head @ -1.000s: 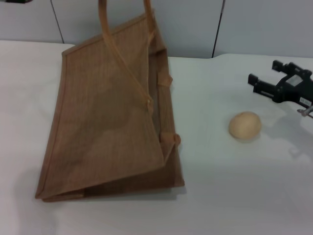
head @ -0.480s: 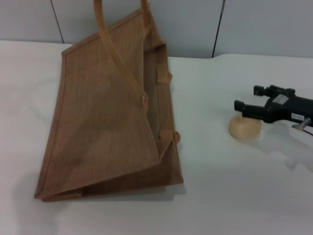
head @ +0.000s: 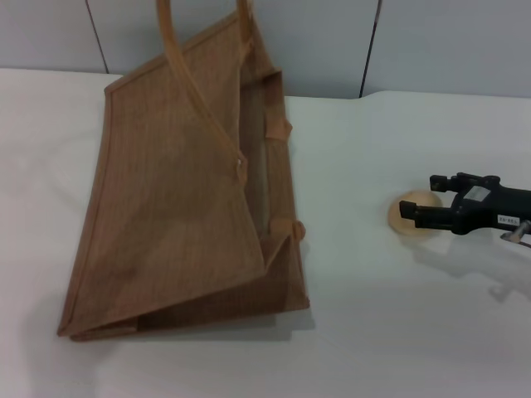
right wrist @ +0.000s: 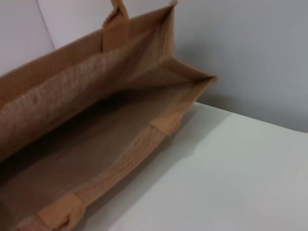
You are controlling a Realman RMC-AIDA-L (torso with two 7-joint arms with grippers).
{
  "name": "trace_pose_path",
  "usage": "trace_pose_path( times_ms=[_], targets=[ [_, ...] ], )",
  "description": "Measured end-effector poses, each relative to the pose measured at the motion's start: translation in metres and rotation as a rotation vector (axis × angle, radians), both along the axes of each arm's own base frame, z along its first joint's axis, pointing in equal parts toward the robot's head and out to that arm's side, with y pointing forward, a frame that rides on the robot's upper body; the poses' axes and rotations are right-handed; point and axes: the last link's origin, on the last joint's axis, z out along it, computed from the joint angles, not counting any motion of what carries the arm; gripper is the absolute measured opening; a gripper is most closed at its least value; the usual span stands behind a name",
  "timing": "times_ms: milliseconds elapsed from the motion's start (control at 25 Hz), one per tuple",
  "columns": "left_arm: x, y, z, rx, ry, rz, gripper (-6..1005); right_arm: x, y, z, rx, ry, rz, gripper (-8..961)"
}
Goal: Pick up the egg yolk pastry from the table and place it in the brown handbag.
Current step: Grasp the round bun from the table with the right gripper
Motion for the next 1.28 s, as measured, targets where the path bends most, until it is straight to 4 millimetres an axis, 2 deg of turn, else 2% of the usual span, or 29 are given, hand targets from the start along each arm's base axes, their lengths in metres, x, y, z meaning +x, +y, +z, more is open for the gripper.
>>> trace_pose_path(
  times_ms=[480,1280],
  targets=[
    [0.001,0.0,-0.001,-0.003,-0.001,-0.003,115,0.011,0.002,-0.004,0.013,-0.064,-0.035,875],
    [0.004,0.001,-0.004,-0.012,0.004,-0.012,115,0.003,0.007,-0.033,-0.039,-0.142,-0.03,862]
  ],
)
